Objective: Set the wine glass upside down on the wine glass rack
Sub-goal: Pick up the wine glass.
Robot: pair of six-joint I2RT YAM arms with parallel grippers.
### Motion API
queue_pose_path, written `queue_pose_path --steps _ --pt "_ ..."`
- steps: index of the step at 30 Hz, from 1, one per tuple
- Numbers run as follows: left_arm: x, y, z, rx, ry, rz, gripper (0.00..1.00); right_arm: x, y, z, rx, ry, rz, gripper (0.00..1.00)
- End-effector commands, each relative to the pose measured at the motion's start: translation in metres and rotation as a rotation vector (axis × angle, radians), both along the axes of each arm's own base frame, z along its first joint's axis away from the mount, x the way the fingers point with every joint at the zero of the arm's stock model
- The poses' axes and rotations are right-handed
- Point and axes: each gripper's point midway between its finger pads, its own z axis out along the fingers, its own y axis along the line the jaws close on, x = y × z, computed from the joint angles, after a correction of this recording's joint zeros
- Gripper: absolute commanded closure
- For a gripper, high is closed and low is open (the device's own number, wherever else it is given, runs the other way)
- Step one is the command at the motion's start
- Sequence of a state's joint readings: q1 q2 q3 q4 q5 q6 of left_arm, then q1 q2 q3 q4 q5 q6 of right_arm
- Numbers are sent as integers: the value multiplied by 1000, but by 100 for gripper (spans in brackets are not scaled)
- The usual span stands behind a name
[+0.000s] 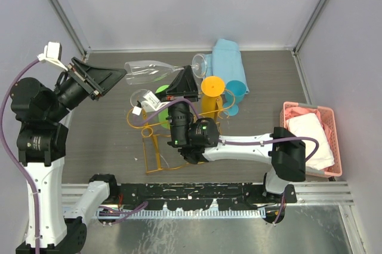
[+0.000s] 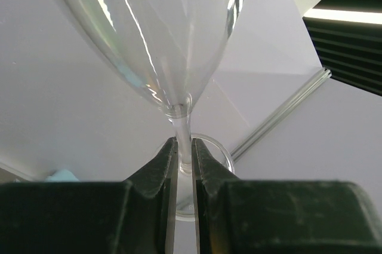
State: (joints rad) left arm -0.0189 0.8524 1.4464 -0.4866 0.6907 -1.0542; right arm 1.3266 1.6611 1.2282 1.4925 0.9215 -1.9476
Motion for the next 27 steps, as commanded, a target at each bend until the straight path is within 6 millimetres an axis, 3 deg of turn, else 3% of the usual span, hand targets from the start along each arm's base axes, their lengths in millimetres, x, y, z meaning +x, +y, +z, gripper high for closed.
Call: queue_pose_path --steps 1,7,10,17,24,27 --pt "-6 -3 8 18 -70 -27 64 -14 -25 43 166 -85 26 99" --pt "-8 -2 11 16 -81 -20 72 -14 -16 45 154 -91 33 100" --pt "-9 -2 11 15 -81 -22 62 -13 -10 43 142 -91 36 99" --pt "-12 -3 14 13 -91 -30 62 -12 3 40 117 -91 41 100" --pt "-18 -2 19 23 -112 -23 73 -11 8 44 119 -93 46 99" --pt "-19 -2 19 28 -113 -22 89 -11 7 43 116 -94 46 99"
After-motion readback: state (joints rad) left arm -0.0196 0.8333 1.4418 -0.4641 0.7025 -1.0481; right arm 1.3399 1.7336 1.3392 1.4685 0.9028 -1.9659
